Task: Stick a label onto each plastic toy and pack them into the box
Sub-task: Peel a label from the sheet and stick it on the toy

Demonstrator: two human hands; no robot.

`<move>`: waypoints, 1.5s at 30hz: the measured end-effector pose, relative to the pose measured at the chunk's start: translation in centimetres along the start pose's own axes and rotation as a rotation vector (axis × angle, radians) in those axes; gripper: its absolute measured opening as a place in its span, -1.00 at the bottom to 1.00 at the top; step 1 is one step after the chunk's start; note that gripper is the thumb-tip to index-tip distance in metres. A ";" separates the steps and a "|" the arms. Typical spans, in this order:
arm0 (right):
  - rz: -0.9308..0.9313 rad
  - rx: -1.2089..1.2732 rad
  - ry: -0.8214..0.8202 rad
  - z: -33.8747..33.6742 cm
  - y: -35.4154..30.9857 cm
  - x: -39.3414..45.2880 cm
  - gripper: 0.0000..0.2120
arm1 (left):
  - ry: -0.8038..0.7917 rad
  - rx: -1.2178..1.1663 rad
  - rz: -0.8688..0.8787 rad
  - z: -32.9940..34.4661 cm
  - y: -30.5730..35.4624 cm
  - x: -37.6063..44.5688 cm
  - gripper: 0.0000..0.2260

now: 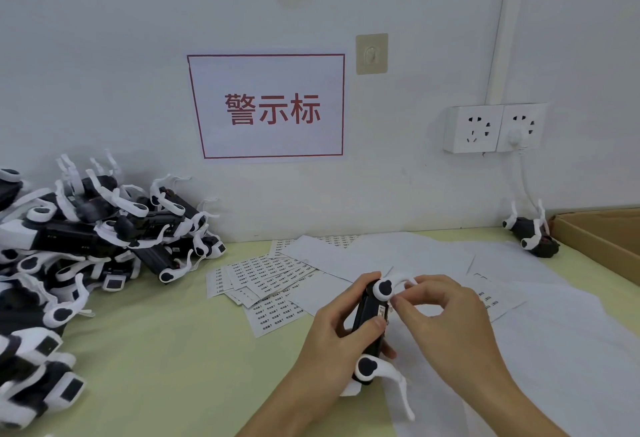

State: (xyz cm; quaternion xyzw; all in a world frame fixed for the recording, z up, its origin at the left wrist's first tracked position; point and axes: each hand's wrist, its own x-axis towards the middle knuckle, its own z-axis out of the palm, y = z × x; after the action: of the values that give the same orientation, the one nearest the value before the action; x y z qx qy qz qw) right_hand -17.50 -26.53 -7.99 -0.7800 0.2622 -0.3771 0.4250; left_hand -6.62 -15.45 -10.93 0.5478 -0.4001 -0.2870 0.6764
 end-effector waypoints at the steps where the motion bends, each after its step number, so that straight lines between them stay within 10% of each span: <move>1: 0.002 0.018 -0.008 0.0 0.0 0.0 -0.81 | 0.004 -0.007 0.001 0.0 0.0 0.0 -0.57; 34: 0.308 0.355 -0.263 -0.7 -1.0 -0.2 -0.92 | 0.017 -0.076 0.002 -0.3 -0.3 0.0 -0.46; 45: -0.269 -0.043 -0.145 0.3 -0.2 -0.7 -0.73 | 0.070 -0.409 -0.135 -0.7 -0.1 0.6 -0.52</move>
State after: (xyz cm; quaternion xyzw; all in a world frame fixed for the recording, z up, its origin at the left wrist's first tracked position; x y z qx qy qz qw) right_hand -17.69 -25.81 -8.19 -0.8421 0.1320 -0.3678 0.3717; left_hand -5.69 -15.61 -10.96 0.4345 -0.2722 -0.3876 0.7661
